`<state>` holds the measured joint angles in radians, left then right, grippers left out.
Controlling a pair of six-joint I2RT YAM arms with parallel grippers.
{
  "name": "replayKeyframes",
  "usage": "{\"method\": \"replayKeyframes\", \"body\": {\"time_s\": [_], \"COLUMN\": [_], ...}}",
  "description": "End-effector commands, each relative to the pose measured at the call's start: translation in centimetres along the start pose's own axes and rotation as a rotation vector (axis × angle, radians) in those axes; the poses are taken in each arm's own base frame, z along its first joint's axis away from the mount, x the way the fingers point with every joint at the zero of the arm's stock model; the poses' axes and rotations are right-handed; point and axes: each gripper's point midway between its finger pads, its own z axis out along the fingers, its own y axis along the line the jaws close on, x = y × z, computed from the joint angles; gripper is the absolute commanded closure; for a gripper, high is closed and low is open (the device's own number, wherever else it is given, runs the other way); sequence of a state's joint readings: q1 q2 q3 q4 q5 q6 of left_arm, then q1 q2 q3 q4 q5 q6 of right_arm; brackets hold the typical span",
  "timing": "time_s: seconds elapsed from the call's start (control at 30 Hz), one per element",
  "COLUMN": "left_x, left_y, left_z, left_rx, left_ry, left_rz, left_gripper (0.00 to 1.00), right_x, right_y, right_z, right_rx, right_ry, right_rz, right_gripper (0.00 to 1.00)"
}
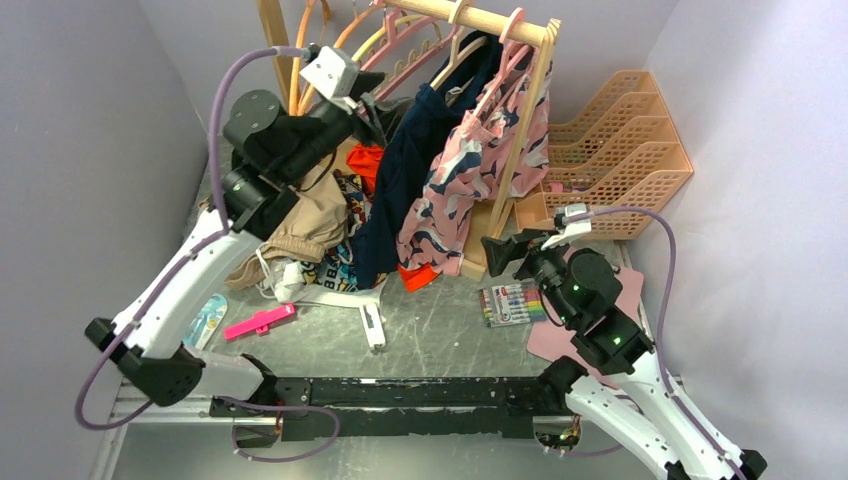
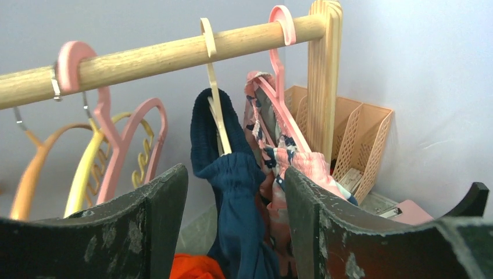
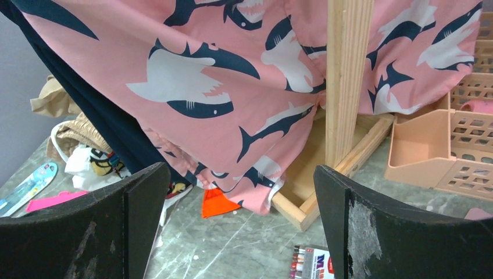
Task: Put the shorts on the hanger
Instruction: Adjust the shorts on the hanger, then reset both arms
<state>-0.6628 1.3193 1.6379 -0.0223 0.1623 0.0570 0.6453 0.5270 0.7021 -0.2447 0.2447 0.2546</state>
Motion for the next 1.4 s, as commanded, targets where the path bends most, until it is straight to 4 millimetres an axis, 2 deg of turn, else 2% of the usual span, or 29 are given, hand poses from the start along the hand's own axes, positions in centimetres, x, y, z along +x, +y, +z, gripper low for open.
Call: {"method": "replayKeyframes", "body": {"time_s": [0.0, 0.27, 0.4, 0.57, 0.8, 0.83, 1.07, 1.37], "left_x": [0.7, 2.6, 3.7, 3.8, 4.1, 4.0, 1.8, -0.3], "left_y": [-1.1, -1.3, -1.0, -0.9, -0.8, -0.8, -0.9, -1.4], "left_z": [2.9, 6.0, 6.7, 6.8, 6.8, 6.7, 5.6, 2.8], "left_rx": [0.079, 0.109, 0.099, 0.092, 0.094, 0.093, 0.094, 0.098], "left_ry": [-0.02, 0.007, 0.028, 0.019, 0.036, 0.035, -0.011, -0.052], "left_rz": [-0.025, -0.045, -0.049, -0.047, -0.031, -0.029, -0.012, -0.014], "left_gripper": [0.35, 0.35, 0.39, 0.54, 0.9, 0.93, 0.93, 0.93], "right_x": [-1.9, -2.0, -1.8, -1.7, -1.5, -1.5, -1.4, -1.2], "right_y": [-0.2, -0.2, -0.3, -0.5, -0.5, -0.5, -0.4, -0.5], "right_z": [-0.7, -1.3, -1.5, -1.5, -1.4, -1.4, -1.2, -0.9], "right_rx": [0.009, 0.001, 0.005, 0.011, 0.009, 0.009, 0.008, 0.014], "right_ry": [-0.05, -0.058, -0.057, -0.056, -0.054, -0.055, -0.05, -0.044], "right_rz": [-0.014, -0.004, -0.005, -0.014, -0.015, -0.015, -0.016, -0.019], "right_gripper": [0.0, 0.0, 0.0, 0.0, 0.0, 0.0, 0.0, 0.0]}}
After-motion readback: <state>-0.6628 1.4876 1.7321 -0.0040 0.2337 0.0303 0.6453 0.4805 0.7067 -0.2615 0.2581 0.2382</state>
